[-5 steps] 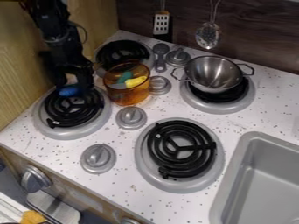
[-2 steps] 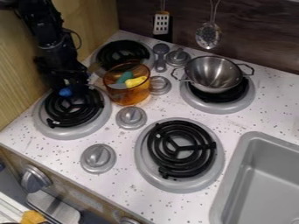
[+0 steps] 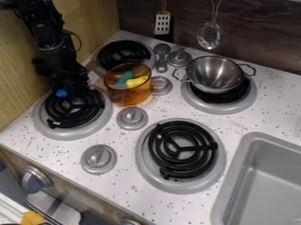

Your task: Put blue knife in silver container on the right side of stove

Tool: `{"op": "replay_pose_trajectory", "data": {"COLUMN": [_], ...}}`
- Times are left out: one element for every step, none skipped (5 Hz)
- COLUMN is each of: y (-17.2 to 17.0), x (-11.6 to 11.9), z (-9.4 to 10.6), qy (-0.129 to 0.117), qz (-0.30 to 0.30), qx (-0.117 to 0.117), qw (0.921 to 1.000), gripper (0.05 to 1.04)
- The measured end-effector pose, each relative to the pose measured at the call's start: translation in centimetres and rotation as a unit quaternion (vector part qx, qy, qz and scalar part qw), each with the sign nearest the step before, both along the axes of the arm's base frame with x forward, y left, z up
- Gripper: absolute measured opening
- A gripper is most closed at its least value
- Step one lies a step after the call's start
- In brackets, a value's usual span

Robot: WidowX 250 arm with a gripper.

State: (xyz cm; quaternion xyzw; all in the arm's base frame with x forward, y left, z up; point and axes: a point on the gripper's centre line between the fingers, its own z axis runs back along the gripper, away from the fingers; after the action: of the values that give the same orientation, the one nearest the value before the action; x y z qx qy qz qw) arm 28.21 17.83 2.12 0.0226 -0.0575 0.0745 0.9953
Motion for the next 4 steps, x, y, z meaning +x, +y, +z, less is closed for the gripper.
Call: {"op": "replay_pose_trajectory", "data": {"y": [-0.2, -1.3, -2.4, -4.9], "x": [-0.4, -0.4, -0.2, 0.0], "z": [0.7, 2.8, 4.9, 5.5], "qy": [-0.003, -0.018, -0.037, -0.026], "qz": [0.008, 0.003, -0.002, -0.027], "qx": [0.011, 0.036, 0.049, 0.023], "qw": [0.9999, 0.9992, 0.9981, 0.9990], "gripper": [0.420, 0.420, 0.420, 0.420]}}
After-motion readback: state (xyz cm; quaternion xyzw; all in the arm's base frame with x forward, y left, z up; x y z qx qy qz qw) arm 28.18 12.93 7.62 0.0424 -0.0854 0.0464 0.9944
